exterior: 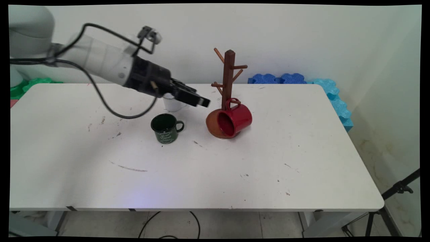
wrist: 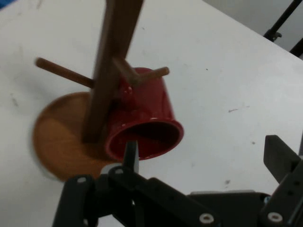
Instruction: Pick up the red mug from the rack
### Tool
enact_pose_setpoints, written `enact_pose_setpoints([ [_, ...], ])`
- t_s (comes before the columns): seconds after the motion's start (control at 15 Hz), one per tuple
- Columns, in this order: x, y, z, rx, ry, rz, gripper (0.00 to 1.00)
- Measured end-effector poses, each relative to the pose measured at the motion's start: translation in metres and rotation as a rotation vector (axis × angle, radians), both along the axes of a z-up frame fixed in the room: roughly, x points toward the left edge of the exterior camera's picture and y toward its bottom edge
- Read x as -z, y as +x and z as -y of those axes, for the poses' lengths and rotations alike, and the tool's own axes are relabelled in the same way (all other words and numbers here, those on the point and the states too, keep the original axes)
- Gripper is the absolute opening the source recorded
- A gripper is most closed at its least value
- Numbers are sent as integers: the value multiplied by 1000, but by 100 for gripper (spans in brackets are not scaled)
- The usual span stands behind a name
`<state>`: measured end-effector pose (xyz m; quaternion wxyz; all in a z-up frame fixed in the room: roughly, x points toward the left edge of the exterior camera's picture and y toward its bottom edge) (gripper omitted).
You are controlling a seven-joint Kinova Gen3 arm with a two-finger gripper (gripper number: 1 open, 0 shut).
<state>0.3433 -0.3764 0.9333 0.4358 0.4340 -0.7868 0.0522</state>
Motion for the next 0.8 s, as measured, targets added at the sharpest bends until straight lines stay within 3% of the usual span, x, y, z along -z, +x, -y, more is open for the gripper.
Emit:
enact_pose_setpoints([
  [0.4,11,-37,2,-21,74,-34,100],
  [0.8,23,-56,-3,-33,124,-48,100],
])
